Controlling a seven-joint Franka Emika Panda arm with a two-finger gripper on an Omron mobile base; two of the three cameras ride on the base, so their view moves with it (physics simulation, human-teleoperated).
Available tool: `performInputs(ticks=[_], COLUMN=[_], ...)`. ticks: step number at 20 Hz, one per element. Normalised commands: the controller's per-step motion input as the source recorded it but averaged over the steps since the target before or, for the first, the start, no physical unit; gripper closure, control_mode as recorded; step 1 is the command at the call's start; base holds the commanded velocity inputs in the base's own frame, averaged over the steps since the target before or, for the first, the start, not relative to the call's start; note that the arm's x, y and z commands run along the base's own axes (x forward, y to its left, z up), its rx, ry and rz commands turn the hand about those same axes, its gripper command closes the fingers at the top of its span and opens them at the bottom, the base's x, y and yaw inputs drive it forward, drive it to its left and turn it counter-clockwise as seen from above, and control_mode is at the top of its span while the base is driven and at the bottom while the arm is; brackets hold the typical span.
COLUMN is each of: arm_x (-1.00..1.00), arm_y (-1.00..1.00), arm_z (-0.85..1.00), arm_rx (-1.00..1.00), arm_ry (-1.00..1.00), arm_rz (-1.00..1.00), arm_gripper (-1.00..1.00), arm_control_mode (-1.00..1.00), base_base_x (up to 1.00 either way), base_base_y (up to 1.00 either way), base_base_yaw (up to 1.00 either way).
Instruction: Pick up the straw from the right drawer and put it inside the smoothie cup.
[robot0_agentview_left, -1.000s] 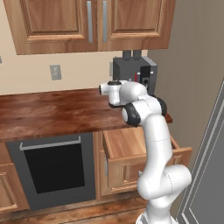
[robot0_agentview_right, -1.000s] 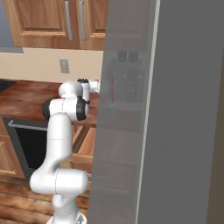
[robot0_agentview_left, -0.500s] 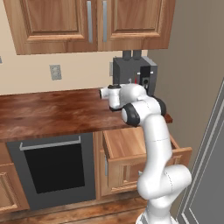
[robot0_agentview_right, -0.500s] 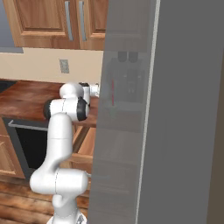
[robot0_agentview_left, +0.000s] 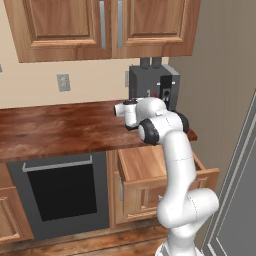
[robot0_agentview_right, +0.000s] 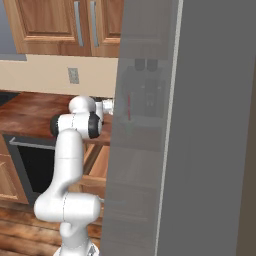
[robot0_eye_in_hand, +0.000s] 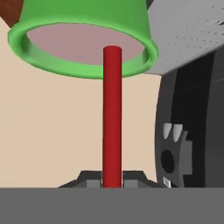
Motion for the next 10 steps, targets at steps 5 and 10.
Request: performInputs(ticks=[5, 10], arm_x=[0.00, 0.00], arm_y=[0.00, 0.00], arm_z=[-0.23, -0.33], arm_rx=[0.00, -0.02], arm_ry=[-0.11, -0.07], arm_rz=[0.00, 0.00], arm_gripper=[1.00, -1.00], arm_control_mode=[-1.00, -1.00], base_base_x=[0.00, 0.00], base_base_y=[0.00, 0.00], base_base_yaw=[0.00, 0.00])
